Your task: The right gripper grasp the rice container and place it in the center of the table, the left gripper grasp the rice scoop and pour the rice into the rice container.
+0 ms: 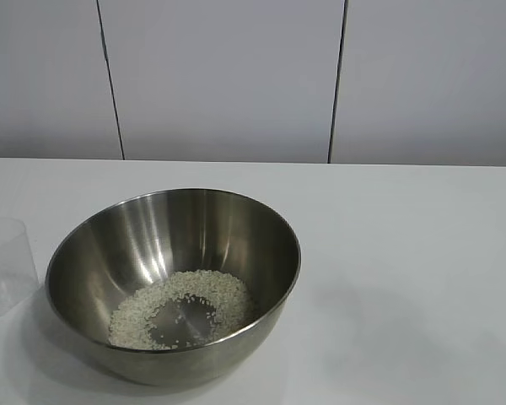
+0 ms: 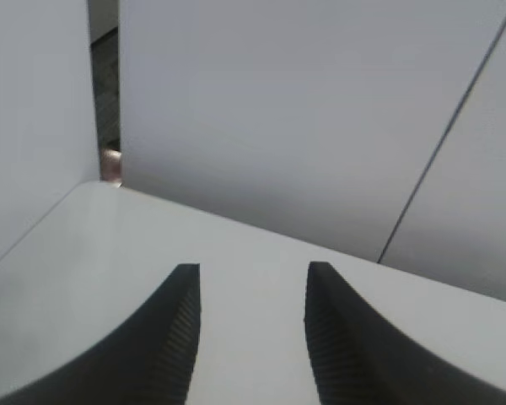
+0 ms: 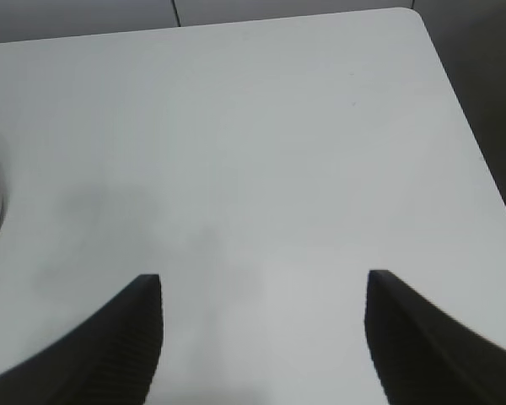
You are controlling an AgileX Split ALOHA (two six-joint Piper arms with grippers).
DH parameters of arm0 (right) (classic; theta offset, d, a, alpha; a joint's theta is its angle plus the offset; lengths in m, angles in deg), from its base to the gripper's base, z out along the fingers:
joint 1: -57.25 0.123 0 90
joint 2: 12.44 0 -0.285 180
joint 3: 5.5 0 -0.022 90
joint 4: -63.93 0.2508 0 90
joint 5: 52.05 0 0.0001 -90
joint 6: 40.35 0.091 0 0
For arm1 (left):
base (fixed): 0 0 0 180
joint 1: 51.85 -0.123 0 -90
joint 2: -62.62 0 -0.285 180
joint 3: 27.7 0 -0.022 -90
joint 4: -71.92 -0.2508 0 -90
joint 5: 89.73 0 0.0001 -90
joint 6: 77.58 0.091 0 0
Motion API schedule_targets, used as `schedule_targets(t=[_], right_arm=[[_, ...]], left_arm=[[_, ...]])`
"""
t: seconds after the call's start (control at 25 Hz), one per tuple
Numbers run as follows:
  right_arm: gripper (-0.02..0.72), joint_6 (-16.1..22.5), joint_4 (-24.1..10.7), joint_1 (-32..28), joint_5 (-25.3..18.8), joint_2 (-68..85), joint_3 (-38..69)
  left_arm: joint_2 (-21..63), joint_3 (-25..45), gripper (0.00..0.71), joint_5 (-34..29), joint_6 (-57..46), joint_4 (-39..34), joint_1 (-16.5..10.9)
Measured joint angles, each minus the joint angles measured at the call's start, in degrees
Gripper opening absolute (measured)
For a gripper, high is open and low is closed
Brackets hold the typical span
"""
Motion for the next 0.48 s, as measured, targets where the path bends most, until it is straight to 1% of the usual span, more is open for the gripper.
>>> schedule_targets(t=[0.04,0.08,0.12,0.2,0.28,0.32,0.36,0.4,0.48], right_arm=[[0.473,0.0,0.0,0.0,0.0,0.0,0.0],[0.473,0.0,0.0,0.0,0.0,0.0,0.0],[0.473,0.0,0.0,0.0,0.0,0.0,0.0],[0.473,0.0,0.0,0.0,0.0,0.0,0.0],[0.473,0.0,0.0,0.0,0.0,0.0,0.0],[0.473,0.0,0.0,0.0,0.0,0.0,0.0],[0.473,0.0,0.0,0.0,0.0,0.0,0.0],[0.473,0.0,0.0,0.0,0.0,0.0,0.0],[0.473,0.0,0.0,0.0,0.0,0.0,0.0]], left_arm=[[2.6,-0.7,0.298,-3.5,1.7,0.1,3.0],[5.2,-1.4,0.304,-7.4,4.7,0.2,5.6],[7.7,-2.0,0.314,-10.8,8.6,0.6,8.8],[12.1,-3.2,0.351,-20.3,17.3,2.9,15.0],[15.9,-4.2,0.389,-30.3,25.9,6.4,19.6],[17.3,-4.3,0.405,-35.6,28.4,8.5,21.5],[18.8,-4.4,0.414,-40.5,30.7,10.7,22.6],[20.2,-4.4,0.419,-44.3,32.3,13.1,23.5],[22.3,-4.4,0.426,-52.1,34.0,17.4,24.0]])
